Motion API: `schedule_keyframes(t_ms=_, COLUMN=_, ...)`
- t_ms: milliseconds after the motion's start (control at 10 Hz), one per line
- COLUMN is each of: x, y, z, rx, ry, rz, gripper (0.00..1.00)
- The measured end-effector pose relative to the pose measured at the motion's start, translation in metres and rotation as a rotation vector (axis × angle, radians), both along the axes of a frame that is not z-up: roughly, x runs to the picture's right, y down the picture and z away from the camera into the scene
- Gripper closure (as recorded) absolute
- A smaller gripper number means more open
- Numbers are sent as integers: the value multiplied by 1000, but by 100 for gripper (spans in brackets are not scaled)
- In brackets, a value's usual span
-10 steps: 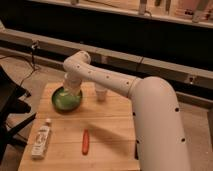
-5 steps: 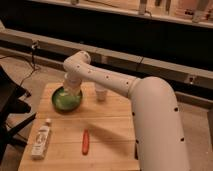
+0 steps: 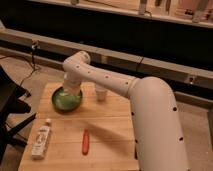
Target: Place the white sponge in the ceramic bowl
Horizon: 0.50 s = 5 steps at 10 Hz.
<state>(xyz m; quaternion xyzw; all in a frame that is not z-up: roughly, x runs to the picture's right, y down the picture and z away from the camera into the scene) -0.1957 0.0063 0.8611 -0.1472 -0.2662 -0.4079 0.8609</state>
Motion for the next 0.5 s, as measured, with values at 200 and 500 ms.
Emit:
schedule_keyframes(t_ms=200, x=0, y=1, z=0, rx=-1, ry=-2, rz=-3, gripper=32)
schedule_keyframes(t_ms=500, x=-1, y=1, z=1, rx=-1, ry=-5, rz=-7, gripper=32)
